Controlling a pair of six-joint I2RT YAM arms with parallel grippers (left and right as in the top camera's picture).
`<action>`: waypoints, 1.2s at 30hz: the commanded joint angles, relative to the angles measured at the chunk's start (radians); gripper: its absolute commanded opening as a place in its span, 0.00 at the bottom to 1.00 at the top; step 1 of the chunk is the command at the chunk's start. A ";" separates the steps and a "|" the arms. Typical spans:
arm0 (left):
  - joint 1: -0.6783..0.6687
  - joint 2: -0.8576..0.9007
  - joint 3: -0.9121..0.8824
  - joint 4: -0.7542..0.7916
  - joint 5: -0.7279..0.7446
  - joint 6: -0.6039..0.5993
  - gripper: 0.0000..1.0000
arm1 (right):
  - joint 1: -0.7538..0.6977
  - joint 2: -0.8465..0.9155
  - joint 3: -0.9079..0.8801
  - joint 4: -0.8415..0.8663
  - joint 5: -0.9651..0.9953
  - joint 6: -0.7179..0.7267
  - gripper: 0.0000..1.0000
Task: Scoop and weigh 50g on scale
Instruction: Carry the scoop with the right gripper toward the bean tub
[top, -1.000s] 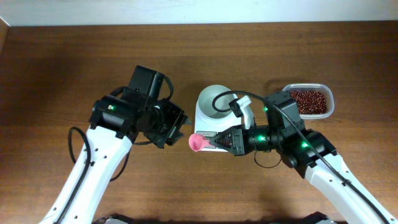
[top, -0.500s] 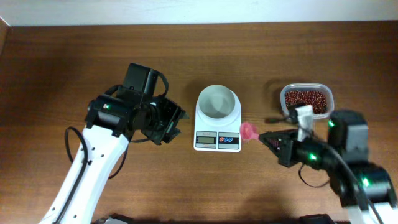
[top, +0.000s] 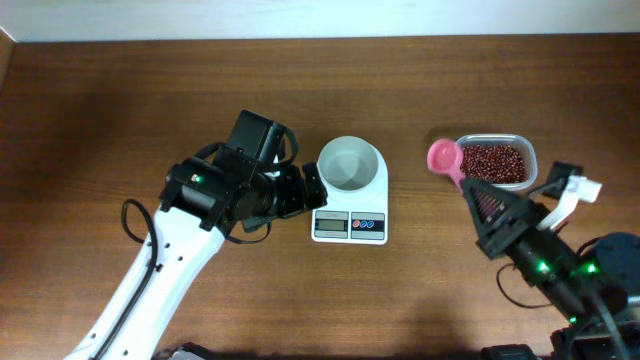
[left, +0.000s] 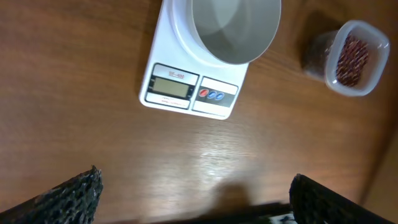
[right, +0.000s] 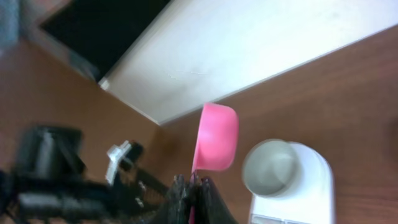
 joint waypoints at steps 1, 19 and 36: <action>-0.003 0.004 0.010 0.003 -0.147 0.089 0.99 | -0.006 0.022 0.008 0.124 0.033 0.230 0.04; -0.003 0.004 0.010 0.071 -0.244 0.124 0.99 | 0.118 0.171 0.003 0.027 -0.243 -0.662 0.04; -0.003 0.004 0.010 0.168 -0.247 0.300 0.00 | 0.119 0.171 0.028 -0.129 0.063 -0.537 0.04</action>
